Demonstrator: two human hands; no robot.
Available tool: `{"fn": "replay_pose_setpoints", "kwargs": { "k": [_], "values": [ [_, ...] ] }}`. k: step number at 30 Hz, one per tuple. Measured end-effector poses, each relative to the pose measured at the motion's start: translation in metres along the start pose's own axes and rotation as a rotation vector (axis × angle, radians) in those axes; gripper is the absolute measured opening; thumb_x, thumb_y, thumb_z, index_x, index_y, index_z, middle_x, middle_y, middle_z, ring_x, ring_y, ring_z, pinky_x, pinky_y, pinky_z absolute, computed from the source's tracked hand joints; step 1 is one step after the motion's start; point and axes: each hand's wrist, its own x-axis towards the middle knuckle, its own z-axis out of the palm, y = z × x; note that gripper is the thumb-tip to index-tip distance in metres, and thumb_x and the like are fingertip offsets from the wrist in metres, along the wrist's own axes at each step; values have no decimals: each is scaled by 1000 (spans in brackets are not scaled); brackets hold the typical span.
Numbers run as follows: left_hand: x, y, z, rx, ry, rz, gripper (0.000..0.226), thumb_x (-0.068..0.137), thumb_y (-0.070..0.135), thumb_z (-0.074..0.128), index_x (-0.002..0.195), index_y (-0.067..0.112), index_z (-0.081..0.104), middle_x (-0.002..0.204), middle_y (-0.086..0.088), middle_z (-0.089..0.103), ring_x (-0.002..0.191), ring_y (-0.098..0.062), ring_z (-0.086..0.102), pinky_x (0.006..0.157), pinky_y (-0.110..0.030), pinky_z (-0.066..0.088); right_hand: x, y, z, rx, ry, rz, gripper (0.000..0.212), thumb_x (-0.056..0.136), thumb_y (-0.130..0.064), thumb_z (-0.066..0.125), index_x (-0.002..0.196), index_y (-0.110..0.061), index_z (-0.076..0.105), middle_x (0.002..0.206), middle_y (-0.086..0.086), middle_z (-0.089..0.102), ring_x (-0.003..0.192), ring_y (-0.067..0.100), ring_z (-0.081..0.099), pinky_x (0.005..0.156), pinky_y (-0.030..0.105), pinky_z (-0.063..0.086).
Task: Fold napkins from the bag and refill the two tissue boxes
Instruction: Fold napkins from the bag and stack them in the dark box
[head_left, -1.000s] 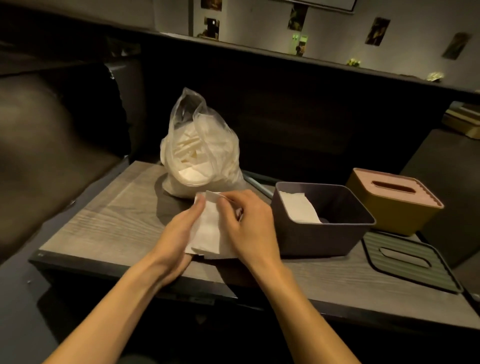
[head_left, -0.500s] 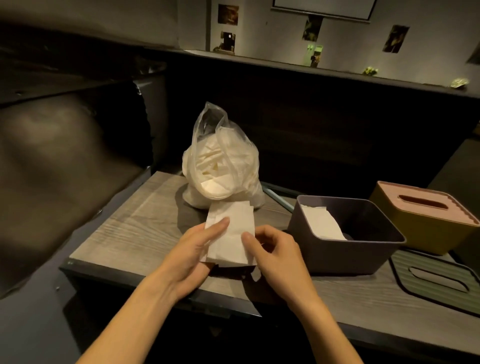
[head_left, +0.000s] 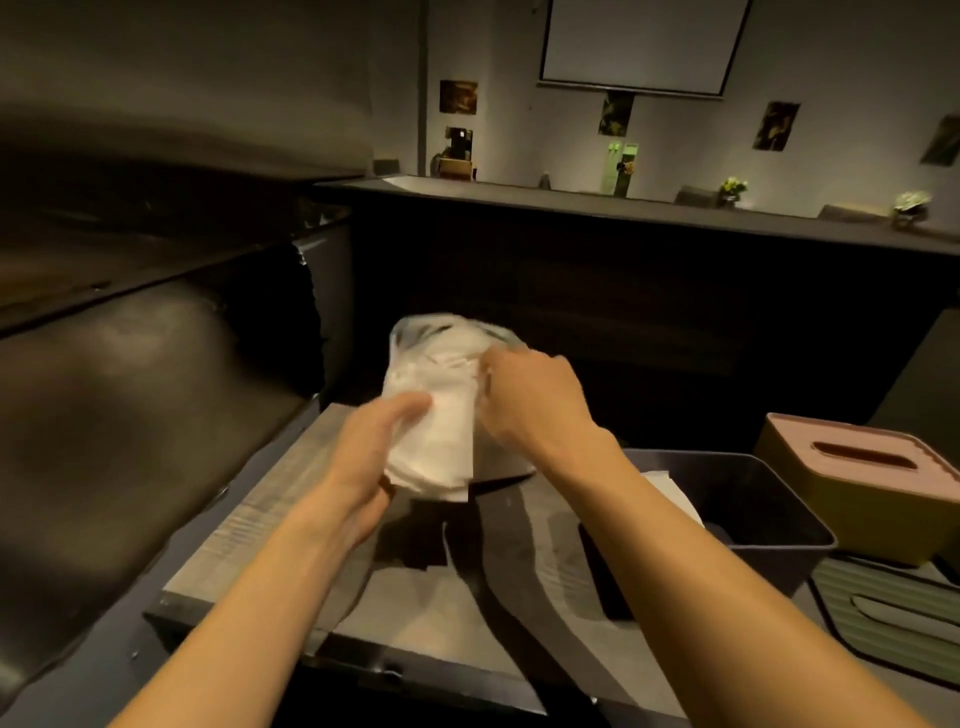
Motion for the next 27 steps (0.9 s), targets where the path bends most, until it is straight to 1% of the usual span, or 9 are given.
{"fn": "replay_pose_setpoints", "kwargs": {
  "k": [4,7,10,12,17,22,23,25,27],
  "values": [
    [-6,-27,-4,-27,60,-50,38,82,22,75,115,4,72,113,-17,76,97,-29,74,91,-46,55,1,14,6,3,-201,156,29,105,-27,46,131,-18,54,117,8,66,103,32,63,79,39,38],
    [-14,-23,-6,-147,24,6,34,86,21,69,116,7,72,112,-15,77,97,-28,75,88,-43,56,4,17,9,70,-63,158,31,106,-24,46,135,-18,57,118,7,68,102,31,66,80,40,45],
    [-26,-15,-10,-311,5,14,29,89,19,62,113,11,76,116,-13,76,104,-29,74,95,-46,53,8,12,5,199,155,76,36,103,-22,54,138,-18,60,131,4,65,114,26,64,95,39,50],
    [-36,-19,-11,-375,-24,-47,29,91,18,57,107,11,81,119,-17,75,109,-32,73,99,-49,50,14,6,1,281,154,-17,42,101,-20,58,143,-17,59,141,3,60,124,24,59,104,38,49],
    [-54,-47,-3,-232,-127,-269,43,85,14,62,126,2,66,117,-27,72,107,-39,72,99,-50,51,34,2,1,131,63,-104,48,96,-21,60,143,-17,57,140,6,53,126,26,50,108,37,38],
    [-49,-58,-3,-146,-128,-331,58,66,15,77,123,4,71,113,-27,74,101,-39,73,91,-48,56,52,3,-1,16,-2,-191,45,95,-24,64,140,-23,60,148,2,47,138,25,40,111,39,30],
    [-48,-59,-4,-136,-124,-337,59,64,16,77,121,5,72,111,-25,75,98,-38,74,87,-46,57,55,2,-1,-6,-37,-222,39,97,-22,60,136,-24,63,146,1,53,138,24,44,107,39,33],
    [-46,-61,-5,-124,-128,-340,56,64,14,79,120,6,72,109,-24,75,100,-39,74,86,-46,57,59,1,-4,-48,-83,-243,23,101,-18,56,118,-24,69,126,1,63,122,26,57,86,37,41],
    [-46,-62,-5,-123,-150,-346,47,75,10,77,121,6,72,111,-24,75,106,-41,72,95,-50,55,60,1,-7,-87,13,-253,17,102,-21,56,106,-24,72,118,2,65,109,28,64,75,37,43]
  ]
}}
